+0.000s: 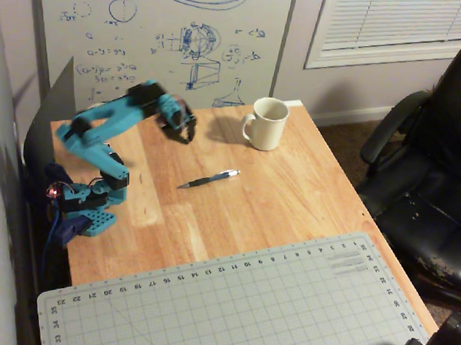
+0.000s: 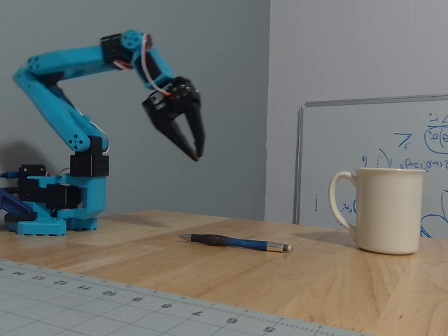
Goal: Touch the pen.
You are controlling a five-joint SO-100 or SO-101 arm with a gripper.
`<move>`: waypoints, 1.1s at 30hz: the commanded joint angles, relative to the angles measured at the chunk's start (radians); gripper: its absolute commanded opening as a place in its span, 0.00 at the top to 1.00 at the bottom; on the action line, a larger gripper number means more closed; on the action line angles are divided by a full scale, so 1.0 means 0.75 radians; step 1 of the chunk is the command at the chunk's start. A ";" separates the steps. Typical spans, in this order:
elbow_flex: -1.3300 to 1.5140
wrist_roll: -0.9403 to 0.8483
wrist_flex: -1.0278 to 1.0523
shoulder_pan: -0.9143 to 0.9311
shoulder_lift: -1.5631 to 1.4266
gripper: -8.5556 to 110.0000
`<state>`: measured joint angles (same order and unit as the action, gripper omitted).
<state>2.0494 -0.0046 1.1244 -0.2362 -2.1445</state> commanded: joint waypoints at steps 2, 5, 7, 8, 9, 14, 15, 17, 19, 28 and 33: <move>-0.425 -0.004 -0.020 0.049 0.425 0.92; -0.554 -0.006 -0.020 0.129 0.603 0.92; -0.618 -0.006 -0.016 0.170 0.704 0.92; -0.636 -0.006 -0.016 0.186 0.742 0.92; -0.659 -0.006 -0.016 0.198 0.781 0.92; -0.693 -0.006 -0.010 0.239 0.929 0.92; -0.693 -0.006 -0.010 0.243 0.953 0.92; -0.693 -0.006 -0.010 0.245 1.000 0.92; -0.693 -0.006 -0.010 0.239 1.043 0.92; -0.708 -0.006 -0.016 0.221 1.184 0.92; -0.710 0.012 -0.008 0.178 1.182 0.92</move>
<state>1.6122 -0.0046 1.1244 -0.0736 -1.2303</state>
